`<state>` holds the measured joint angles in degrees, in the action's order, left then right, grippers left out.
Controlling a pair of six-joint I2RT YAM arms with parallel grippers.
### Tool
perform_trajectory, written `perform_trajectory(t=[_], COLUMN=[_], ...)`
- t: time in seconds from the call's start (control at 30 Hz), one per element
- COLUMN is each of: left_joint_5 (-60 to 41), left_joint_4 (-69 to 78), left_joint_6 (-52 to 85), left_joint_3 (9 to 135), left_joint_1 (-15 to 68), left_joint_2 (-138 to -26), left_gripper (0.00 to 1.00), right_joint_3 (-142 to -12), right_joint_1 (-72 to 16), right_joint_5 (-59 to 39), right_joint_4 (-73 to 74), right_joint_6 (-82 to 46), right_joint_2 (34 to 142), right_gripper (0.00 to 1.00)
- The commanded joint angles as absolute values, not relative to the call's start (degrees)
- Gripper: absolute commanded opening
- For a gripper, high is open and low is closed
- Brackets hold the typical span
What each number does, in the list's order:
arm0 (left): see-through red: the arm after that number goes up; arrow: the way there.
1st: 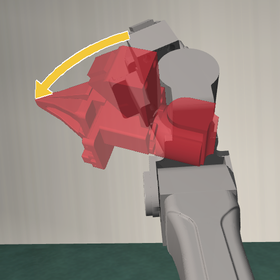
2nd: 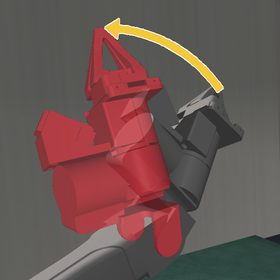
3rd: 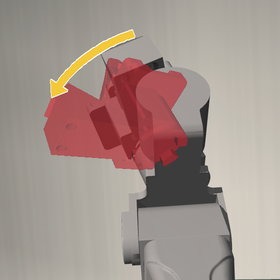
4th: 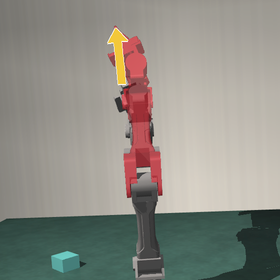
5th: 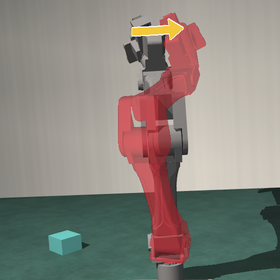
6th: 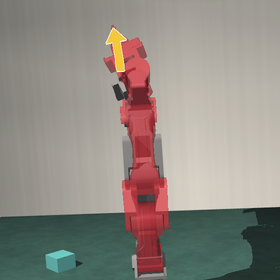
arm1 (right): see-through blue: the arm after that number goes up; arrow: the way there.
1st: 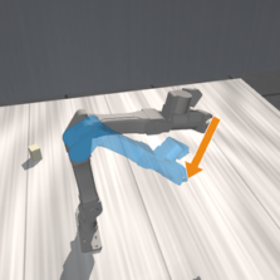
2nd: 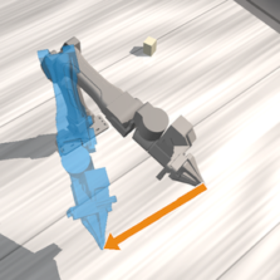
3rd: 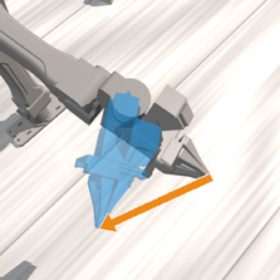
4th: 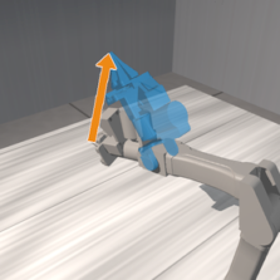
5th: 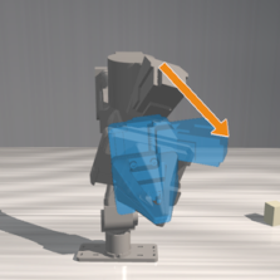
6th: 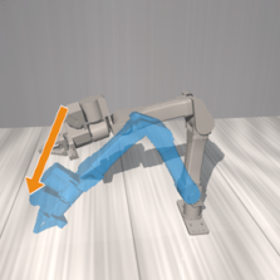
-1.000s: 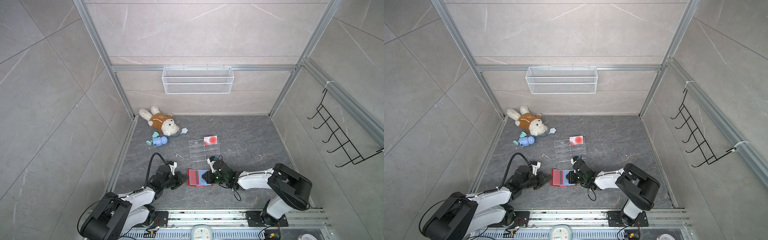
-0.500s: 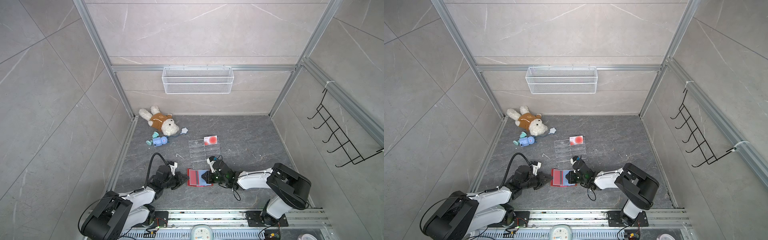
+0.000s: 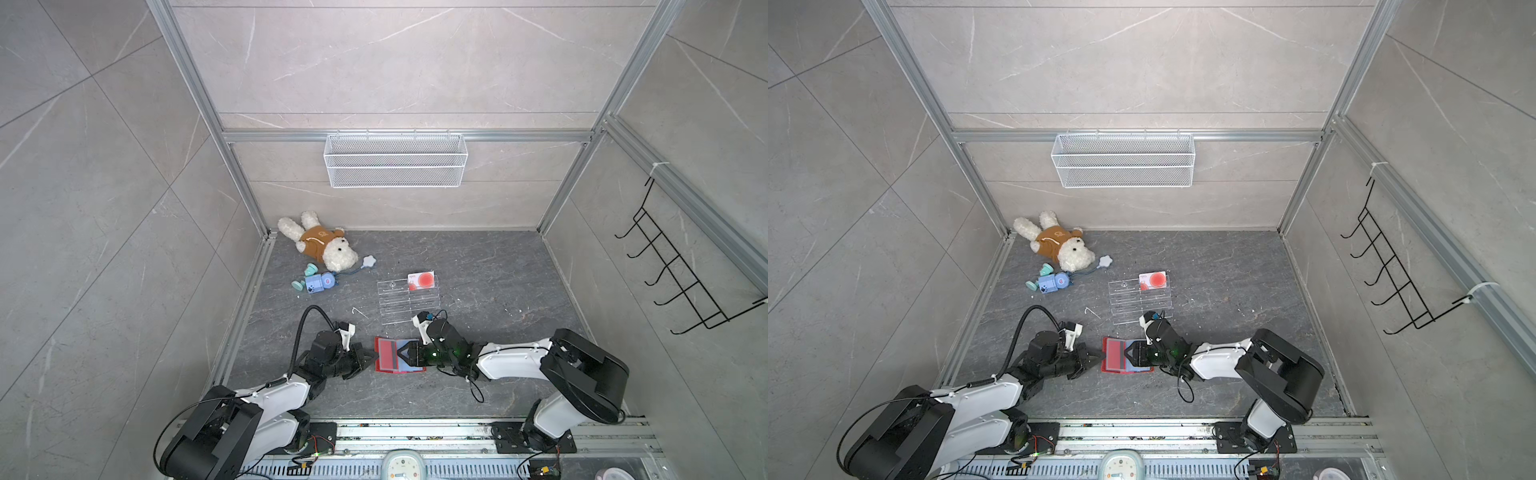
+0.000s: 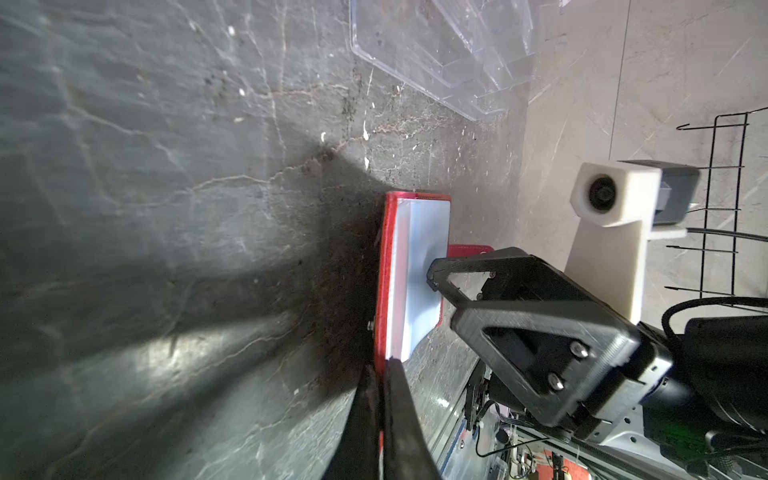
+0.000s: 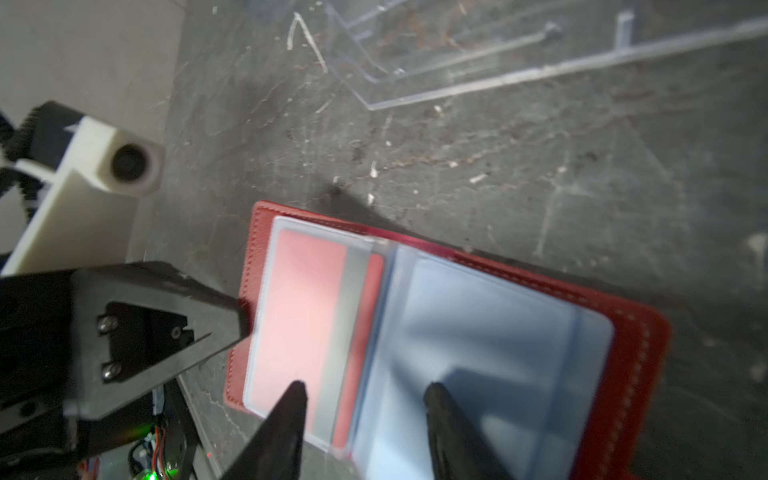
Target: Take the credit cards out of the card holder
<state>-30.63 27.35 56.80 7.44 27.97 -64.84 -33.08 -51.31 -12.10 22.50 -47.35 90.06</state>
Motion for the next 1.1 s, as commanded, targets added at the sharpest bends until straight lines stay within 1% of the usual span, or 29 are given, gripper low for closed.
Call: perform_trajectory(t=[0.0, 0.1, 0.13, 0.17, 0.23, 0.37, 0.63, 1.07], left_joint_5=[-30.99, -30.41, -30.32, -30.16, -29.92, -29.63, -29.23, -28.67], left_joint_4=[28.95, 28.4, 28.09, 27.88, 27.77, 27.71, 27.6, 26.99], left_joint_6=[56.2, 56.65, 56.65, 56.73, 57.01, 57.22, 57.15, 57.3], left_joint_3=[6.43, 6.06, 6.0, 5.93, 5.76, 5.58, 5.49, 4.49], left_joint_1=[28.12, 28.3, 28.29, 28.38, 28.47, 28.65, 29.09, 29.17], left_joint_2=[-61.88, -59.69, -59.06, -58.57, -57.81, -56.87, -56.91, -54.86], left_gripper=[0.0, 0.0, 0.0, 0.0, 0.0, 0.0, 0.0, 0.0], right_joint_3=[-33.05, -35.85, -36.94, -38.23, -40.78, -46.82, -54.64, -58.36], right_joint_1=[-51.85, -52.35, -52.66, -52.99, -53.41, -53.66, -54.05, -54.95], right_joint_5=[-10.75, -8.68, -8.25, -7.65, -6.5, -5.63, -5.27, -5.62], right_joint_4=[17.61, 9.79, 7.71, 5.65, 1.96, -3.73, -7.96, -7.92], right_joint_6=[-47.72, -47.55, -47.46, -47.39, -47.22, -46.67, -45.75, -45.44], right_joint_2=[84.75, 82.82, 82.64, 82.77, 83.68, 87.44, 94.32, 99.78], right_gripper=[0.66, 0.76, 0.84, 0.9, 0.94, 0.95, 0.94, 0.93])
